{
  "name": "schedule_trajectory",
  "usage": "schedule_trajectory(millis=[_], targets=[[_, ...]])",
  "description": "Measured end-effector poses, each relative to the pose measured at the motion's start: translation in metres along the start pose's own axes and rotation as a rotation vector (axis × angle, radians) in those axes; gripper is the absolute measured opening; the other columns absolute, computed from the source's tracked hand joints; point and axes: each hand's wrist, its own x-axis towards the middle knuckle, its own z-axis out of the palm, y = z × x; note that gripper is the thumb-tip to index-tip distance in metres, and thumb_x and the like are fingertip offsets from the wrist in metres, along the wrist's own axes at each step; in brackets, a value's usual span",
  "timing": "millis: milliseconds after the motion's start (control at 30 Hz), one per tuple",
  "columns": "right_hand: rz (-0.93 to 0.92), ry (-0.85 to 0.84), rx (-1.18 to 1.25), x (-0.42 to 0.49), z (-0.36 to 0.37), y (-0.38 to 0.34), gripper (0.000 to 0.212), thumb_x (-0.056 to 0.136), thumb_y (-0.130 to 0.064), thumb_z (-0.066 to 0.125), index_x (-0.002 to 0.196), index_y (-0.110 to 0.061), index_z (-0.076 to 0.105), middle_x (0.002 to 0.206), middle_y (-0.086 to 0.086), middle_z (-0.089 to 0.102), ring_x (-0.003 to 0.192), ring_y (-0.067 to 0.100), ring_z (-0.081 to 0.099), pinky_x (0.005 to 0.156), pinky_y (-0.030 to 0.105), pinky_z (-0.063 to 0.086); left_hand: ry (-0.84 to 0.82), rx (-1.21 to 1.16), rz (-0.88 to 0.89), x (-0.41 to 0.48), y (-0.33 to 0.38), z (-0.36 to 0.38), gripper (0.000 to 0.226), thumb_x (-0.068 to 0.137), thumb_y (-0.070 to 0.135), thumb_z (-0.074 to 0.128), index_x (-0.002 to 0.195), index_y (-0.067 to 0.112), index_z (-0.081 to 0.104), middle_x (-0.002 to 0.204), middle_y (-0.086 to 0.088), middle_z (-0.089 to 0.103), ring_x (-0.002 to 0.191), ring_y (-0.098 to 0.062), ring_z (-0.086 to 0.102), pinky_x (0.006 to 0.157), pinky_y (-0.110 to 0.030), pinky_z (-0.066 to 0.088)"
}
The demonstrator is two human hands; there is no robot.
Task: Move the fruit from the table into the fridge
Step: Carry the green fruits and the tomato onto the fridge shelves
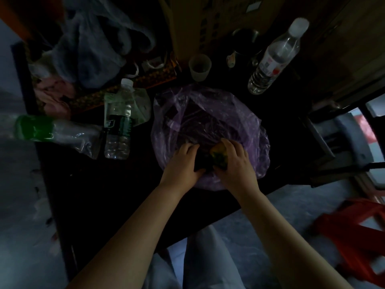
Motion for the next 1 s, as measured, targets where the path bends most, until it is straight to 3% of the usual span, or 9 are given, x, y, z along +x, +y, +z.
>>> schedule_trajectory(millis=[200, 333, 600, 767, 900, 1000], targets=[[-0.049, 0.203, 0.011, -0.018, -0.042, -0.032, 0.076, 0.077, -0.027, 0.074, 0.141, -0.017, 0.035, 0.140, 0.006, 0.041, 0.126, 0.024, 0.039, 0.094, 0.034, 0.039, 0.115, -0.036, 0.145, -0.013, 0.014, -0.062, 0.069, 0.082, 0.032, 0.070, 0.141, 0.013, 0.038, 0.141, -0.004, 0.038, 0.127, -0.023, 0.041, 0.099, -0.030, 0.035], [-0.023, 0.368, 0.022, -0.049, -0.061, -0.062, 0.072, 0.074, -0.027, 0.077, 0.135, -0.014, 0.042, 0.135, 0.008, 0.045, 0.122, 0.028, 0.044, 0.092, 0.041, 0.045, 0.141, -0.072, 0.253, -0.035, 0.022, -0.106, 0.071, 0.085, 0.036, 0.066, 0.145, 0.019, 0.032, 0.144, 0.001, 0.032, 0.129, -0.020, 0.038, 0.100, -0.032, 0.037], [0.102, 0.597, 0.060, -0.155, -0.043, -0.129, 0.072, 0.071, -0.021, 0.080, 0.133, -0.017, 0.044, 0.136, 0.004, 0.041, 0.121, 0.025, 0.047, 0.094, 0.039, 0.049, 0.204, -0.126, 0.500, -0.118, -0.002, -0.140, 0.069, 0.083, 0.032, 0.070, 0.142, 0.018, 0.037, 0.142, 0.002, 0.035, 0.130, -0.014, 0.036, 0.103, -0.022, 0.031], [0.164, 0.750, 0.075, -0.220, -0.027, -0.178, 0.074, 0.067, -0.016, 0.083, 0.131, -0.017, 0.046, 0.133, 0.003, 0.043, 0.120, 0.022, 0.047, 0.098, 0.036, 0.045, 0.195, -0.143, 0.640, -0.169, -0.010, -0.164, 0.068, 0.079, 0.030, 0.073, 0.139, 0.018, 0.041, 0.139, 0.002, 0.039, 0.130, -0.015, 0.037, 0.107, -0.035, 0.035], [0.209, 0.887, 0.030, -0.268, -0.037, -0.207, 0.075, 0.066, -0.017, 0.083, 0.131, -0.016, 0.046, 0.131, 0.003, 0.046, 0.119, 0.018, 0.047, 0.100, 0.031, 0.042, 0.190, -0.148, 0.784, -0.205, 0.007, -0.181, 0.066, 0.078, 0.028, 0.074, 0.136, 0.019, 0.044, 0.137, 0.003, 0.041, 0.128, -0.011, 0.037, 0.103, -0.018, 0.026], [0.272, 0.964, -0.041, -0.306, -0.049, -0.225, 0.076, 0.067, -0.019, 0.083, 0.132, -0.017, 0.044, 0.131, 0.003, 0.045, 0.116, 0.014, 0.045, 0.097, 0.028, 0.042, 0.144, -0.181, 0.881, -0.234, 0.028, -0.185, 0.067, 0.077, 0.027, 0.074, 0.137, 0.021, 0.044, 0.137, 0.003, 0.042, 0.127, -0.011, 0.037, 0.101, -0.016, 0.025]])
